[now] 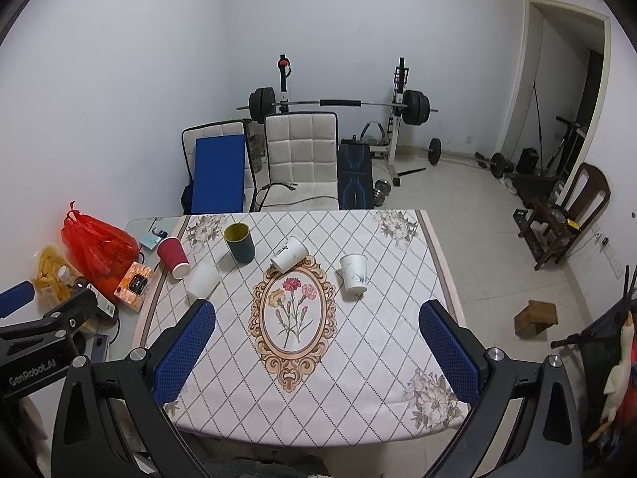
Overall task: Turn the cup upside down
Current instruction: 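Move the left gripper to the dark green mug and grasp its rim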
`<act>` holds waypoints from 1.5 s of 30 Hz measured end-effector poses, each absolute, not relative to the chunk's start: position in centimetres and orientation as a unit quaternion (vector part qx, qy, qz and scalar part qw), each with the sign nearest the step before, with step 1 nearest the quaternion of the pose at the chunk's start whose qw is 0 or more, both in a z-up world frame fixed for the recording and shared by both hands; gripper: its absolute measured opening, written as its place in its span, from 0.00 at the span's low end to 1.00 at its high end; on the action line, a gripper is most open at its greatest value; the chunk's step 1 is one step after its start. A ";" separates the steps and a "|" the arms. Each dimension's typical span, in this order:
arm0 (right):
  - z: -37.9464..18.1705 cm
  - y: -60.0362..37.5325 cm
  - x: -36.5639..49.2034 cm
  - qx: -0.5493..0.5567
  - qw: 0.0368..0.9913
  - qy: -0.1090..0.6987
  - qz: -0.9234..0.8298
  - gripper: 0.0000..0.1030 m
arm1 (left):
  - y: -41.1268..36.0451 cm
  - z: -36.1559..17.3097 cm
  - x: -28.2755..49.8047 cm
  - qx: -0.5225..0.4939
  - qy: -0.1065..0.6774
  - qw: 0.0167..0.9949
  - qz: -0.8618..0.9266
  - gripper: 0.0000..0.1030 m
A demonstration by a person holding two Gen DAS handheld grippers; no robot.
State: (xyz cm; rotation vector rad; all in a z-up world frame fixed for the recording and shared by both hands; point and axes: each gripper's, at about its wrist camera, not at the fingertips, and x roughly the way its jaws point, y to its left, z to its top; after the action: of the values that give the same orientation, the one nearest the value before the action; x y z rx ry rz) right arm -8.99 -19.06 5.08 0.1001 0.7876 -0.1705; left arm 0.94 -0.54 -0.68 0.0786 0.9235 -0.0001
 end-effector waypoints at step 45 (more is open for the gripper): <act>-33.0 -20.7 24.3 0.056 0.746 0.655 -0.106 1.00 | -1.7 -31.2 34.2 0.105 0.546 0.831 -0.001 1.00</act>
State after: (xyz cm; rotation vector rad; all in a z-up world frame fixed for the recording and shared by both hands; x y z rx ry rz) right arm 24.31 -20.69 -32.96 0.1231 1.4324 -0.2321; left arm 34.18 -1.67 -31.17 0.2232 1.1576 -0.0023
